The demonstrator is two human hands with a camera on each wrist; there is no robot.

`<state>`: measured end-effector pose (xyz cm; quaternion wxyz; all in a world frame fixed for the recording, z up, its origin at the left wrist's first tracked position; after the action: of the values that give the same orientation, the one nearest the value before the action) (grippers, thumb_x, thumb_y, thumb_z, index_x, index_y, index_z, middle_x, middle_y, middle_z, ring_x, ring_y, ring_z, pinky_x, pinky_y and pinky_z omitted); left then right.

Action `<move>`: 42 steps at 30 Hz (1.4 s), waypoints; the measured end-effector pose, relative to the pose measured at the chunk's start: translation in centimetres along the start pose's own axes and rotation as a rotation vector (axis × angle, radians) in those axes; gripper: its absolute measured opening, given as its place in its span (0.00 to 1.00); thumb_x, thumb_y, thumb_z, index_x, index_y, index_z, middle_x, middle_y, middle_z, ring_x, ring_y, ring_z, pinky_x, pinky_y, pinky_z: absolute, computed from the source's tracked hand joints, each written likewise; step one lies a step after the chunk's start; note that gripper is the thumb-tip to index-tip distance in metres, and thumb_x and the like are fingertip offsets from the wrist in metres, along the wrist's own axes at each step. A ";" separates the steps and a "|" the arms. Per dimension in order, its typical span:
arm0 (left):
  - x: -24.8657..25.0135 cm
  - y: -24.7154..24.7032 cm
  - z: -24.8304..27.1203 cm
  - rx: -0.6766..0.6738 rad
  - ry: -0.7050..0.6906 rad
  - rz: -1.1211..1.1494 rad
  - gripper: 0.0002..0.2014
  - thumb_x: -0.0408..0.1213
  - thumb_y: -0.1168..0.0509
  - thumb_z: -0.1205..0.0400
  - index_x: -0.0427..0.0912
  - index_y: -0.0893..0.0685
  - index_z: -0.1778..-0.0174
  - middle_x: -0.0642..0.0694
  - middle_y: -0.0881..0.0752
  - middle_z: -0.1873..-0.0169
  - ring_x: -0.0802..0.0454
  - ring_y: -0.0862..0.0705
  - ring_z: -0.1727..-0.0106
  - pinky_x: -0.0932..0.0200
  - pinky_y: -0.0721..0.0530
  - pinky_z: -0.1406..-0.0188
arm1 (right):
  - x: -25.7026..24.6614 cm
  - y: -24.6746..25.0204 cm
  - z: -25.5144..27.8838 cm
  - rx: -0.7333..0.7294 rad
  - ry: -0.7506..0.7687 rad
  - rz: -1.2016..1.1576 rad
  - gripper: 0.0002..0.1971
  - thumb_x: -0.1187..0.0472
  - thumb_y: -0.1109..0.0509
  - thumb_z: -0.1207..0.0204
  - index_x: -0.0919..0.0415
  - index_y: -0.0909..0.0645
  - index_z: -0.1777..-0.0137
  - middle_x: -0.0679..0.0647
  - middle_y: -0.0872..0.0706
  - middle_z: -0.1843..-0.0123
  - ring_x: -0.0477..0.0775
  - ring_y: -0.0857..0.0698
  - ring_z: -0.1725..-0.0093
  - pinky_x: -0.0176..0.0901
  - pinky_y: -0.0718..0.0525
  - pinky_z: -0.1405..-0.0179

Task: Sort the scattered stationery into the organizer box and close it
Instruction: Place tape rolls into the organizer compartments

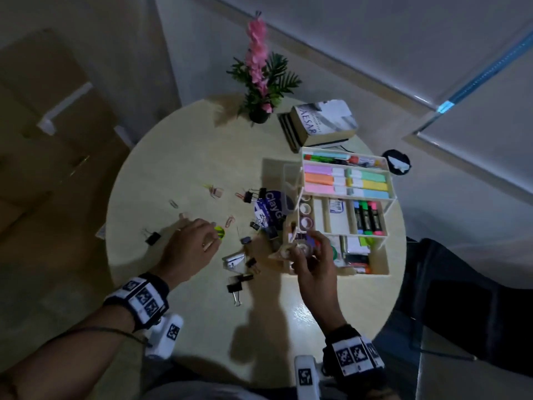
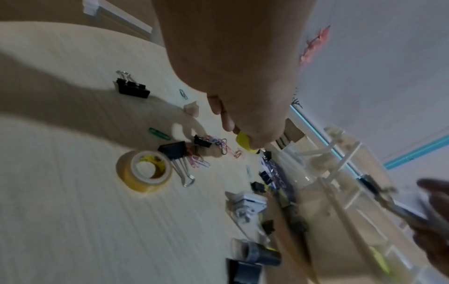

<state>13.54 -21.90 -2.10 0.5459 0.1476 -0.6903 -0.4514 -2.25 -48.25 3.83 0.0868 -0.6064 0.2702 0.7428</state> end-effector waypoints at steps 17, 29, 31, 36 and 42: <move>26.5 -8.0 -8.4 -0.030 -0.234 0.089 0.07 0.47 0.25 0.19 0.48 0.08 0.50 0.53 0.08 0.52 0.55 0.15 0.59 0.54 0.12 0.56 | 8.4 17.1 -1.8 0.297 -0.322 -0.355 0.14 0.57 0.36 0.08 0.68 0.15 0.42 0.64 0.07 0.50 0.60 0.07 0.50 0.52 0.08 0.54; 28.2 -12.1 -9.5 -0.077 -0.155 -0.312 0.13 0.52 0.29 0.19 0.48 0.05 0.54 0.50 0.06 0.61 0.48 0.10 0.59 0.45 0.12 0.45 | 11.9 18.3 -6.2 0.107 -0.477 -0.239 0.16 0.64 0.21 0.19 0.68 0.18 0.36 0.64 0.07 0.47 0.60 0.07 0.52 0.50 0.09 0.57; 28.5 -12.3 -9.8 -0.088 -0.140 -0.370 0.14 0.53 0.31 0.20 0.48 0.06 0.57 0.51 0.08 0.65 0.48 0.11 0.62 0.46 0.12 0.49 | 11.9 18.3 -6.7 0.114 -0.483 -0.202 0.17 0.63 0.19 0.21 0.68 0.20 0.38 0.64 0.08 0.47 0.59 0.08 0.55 0.49 0.09 0.61; 29.0 -12.7 -10.2 -0.173 -0.046 -0.518 0.14 0.49 0.31 0.21 0.47 0.14 0.70 0.52 0.16 0.74 0.48 0.15 0.68 0.49 0.11 0.59 | 11.9 17.1 -8.8 0.071 -0.398 0.047 0.12 0.54 0.16 0.26 0.57 0.17 0.53 0.56 0.06 0.57 0.62 0.07 0.55 0.64 0.06 0.54; 29.8 -13.3 -10.0 -0.234 -0.050 -0.549 0.15 0.37 0.31 0.19 0.46 0.22 0.73 0.46 0.20 0.71 0.40 0.15 0.64 0.46 0.13 0.54 | 10.7 15.3 -9.8 0.019 -0.377 0.203 0.07 0.58 0.21 0.26 0.52 0.16 0.52 0.50 0.07 0.52 0.58 0.09 0.50 0.57 0.09 0.45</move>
<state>7.79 -54.54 5.92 0.3995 0.2539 -0.5811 -0.6620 -3.58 -68.18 -2.96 0.0663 -0.4255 0.3156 0.8456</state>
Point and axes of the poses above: each hand's wrist, its own z-axis away from the middle knuckle, its own y-axis out of the back of the hand, x = y × z, the point moved 8 cm from there along -z, towards the middle knuckle
